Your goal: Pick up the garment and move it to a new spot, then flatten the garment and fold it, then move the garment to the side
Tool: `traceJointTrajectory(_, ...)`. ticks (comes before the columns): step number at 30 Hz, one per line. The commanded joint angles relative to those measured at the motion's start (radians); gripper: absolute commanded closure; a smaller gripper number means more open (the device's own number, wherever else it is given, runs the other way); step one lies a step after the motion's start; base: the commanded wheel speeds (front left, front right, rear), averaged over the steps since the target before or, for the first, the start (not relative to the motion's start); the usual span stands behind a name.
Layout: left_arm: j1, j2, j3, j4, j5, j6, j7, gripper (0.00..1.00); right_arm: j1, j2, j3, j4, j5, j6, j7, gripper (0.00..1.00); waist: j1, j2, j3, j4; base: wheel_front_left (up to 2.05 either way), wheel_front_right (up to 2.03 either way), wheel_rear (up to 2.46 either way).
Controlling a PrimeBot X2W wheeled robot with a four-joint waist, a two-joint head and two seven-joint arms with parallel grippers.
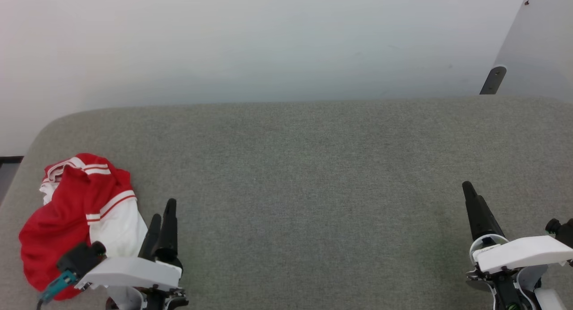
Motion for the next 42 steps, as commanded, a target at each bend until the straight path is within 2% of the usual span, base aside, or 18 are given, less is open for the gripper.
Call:
traceJointTrajectory(1, -0.028, 0.009, -0.005, -0.013, 0.051, 0.003, -0.012, 0.0, -0.031, -0.014, 0.009, -0.005, -0.055, 0.0, -0.011, 0.0, 0.0, 0.0, 0.0, 0.0, 0.0, 0.0, 0.0)
traceJointTrajectory(10, -0.036, 0.028, -0.032, -0.019, 0.236, 0.017, -0.042, 0.0, -0.048, -0.025, 0.03, 0.012, -0.251, 0.0, -0.04, 0.0, 0.0, 0.0, 0.0, 0.0, 0.0, 0.0, 0.0)
traceJointTrajectory(20, -0.03, 0.047, -0.058, -0.022, 0.393, 0.044, -0.072, 0.0, -0.065, -0.026, 0.036, 0.024, -0.426, 0.001, -0.071, 0.0, 0.0, 0.0, 0.001, -0.002, 0.0, 0.0, 0.0)
traceJointTrajectory(34, -0.023, 0.059, -0.082, -0.019, 0.544, 0.071, -0.11, 0.0, -0.07, -0.026, 0.021, 0.012, -0.59, 0.001, -0.108, 0.0, 0.0, 0.0, -0.003, -0.003, 0.0, 0.0, 0.0)
traceJointTrajectory(42, -0.018, 0.067, -0.091, -0.012, 0.616, 0.066, -0.13, 0.0, -0.076, -0.032, 0.015, 0.012, -0.659, 0.001, -0.128, 0.0, 0.0, 0.0, -0.006, -0.005, 0.0, 0.0, 0.0)
